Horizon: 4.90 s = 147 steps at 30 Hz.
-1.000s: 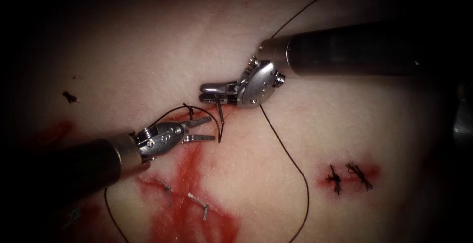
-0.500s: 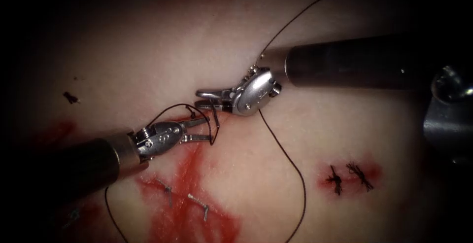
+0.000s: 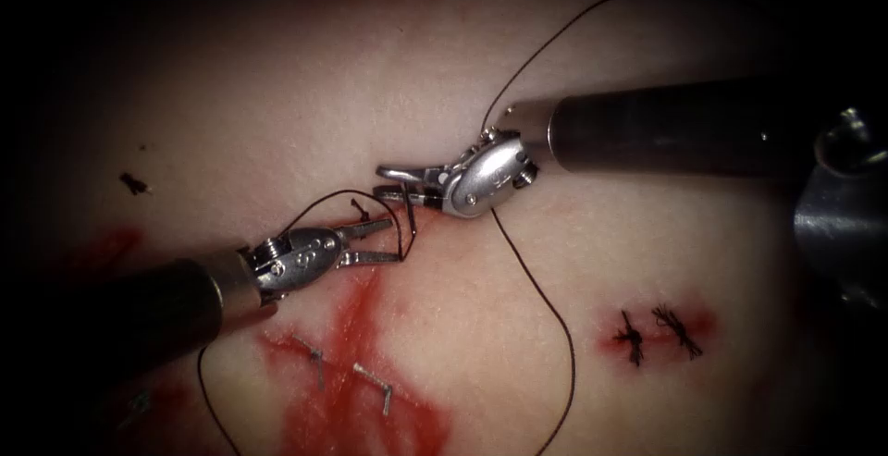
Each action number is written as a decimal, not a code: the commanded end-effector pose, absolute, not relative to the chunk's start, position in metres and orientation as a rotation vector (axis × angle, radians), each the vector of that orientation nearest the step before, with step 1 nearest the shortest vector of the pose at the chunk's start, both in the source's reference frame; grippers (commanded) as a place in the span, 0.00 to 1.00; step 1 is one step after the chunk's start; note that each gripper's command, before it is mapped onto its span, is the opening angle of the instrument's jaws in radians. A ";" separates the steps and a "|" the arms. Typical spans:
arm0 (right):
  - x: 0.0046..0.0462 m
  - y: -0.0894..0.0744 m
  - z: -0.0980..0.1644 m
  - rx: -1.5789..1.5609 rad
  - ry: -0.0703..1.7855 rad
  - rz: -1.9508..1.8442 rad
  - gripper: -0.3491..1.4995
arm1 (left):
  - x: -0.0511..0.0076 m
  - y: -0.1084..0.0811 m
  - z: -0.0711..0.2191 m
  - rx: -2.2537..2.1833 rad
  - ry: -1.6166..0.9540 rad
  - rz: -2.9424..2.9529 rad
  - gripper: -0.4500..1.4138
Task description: Wound Closure
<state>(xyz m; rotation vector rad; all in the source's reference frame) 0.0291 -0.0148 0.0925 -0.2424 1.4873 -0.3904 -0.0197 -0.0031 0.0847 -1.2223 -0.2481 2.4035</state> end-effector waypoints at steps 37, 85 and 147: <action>0.0279 -0.018 0.097 0.004 1.276 -0.290 0.00 | -0.0198 -0.003 0.085 -1.214 -0.239 2.401 0.38; 0.0251 -0.022 0.100 0.335 0.998 -0.112 0.00 | -0.0197 -0.003 0.085 -1.213 -0.242 2.399 0.39; 0.0271 -0.011 0.090 0.159 1.233 0.069 0.94 | -0.0197 -0.003 0.084 -1.208 -0.247 2.393 0.39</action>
